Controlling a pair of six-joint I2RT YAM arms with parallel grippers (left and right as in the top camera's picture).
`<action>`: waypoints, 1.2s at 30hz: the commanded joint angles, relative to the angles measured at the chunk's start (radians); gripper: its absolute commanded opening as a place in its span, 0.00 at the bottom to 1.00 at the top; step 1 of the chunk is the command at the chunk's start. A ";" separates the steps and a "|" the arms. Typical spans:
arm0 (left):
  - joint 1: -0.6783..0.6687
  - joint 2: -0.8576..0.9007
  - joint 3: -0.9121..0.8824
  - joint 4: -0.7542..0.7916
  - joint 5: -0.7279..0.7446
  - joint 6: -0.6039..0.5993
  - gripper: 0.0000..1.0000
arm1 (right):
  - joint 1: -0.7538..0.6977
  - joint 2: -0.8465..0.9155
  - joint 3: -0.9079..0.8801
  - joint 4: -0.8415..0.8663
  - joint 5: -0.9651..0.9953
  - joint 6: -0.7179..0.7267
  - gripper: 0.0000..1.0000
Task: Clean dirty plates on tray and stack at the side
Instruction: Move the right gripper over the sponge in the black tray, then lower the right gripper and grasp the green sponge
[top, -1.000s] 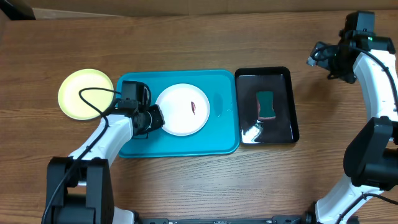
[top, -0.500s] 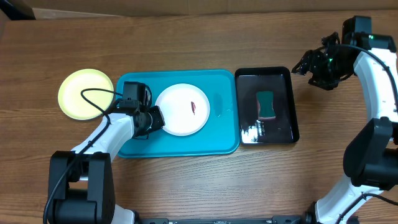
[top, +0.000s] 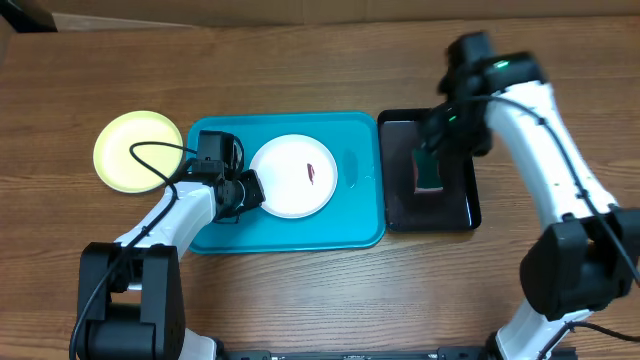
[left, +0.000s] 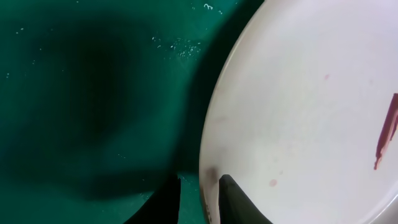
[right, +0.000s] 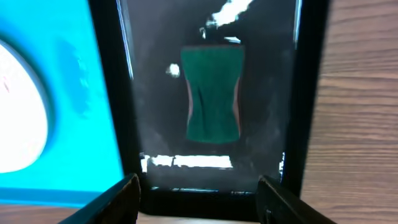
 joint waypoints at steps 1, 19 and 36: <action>-0.014 0.012 0.023 0.003 -0.010 0.015 0.24 | 0.048 -0.019 -0.109 0.081 0.146 0.029 0.62; -0.014 0.012 0.023 0.002 -0.010 0.015 0.24 | 0.056 -0.019 -0.413 0.513 0.166 0.017 0.62; -0.014 0.012 0.023 0.001 -0.010 0.015 0.25 | 0.051 -0.018 -0.510 0.671 0.168 0.018 0.62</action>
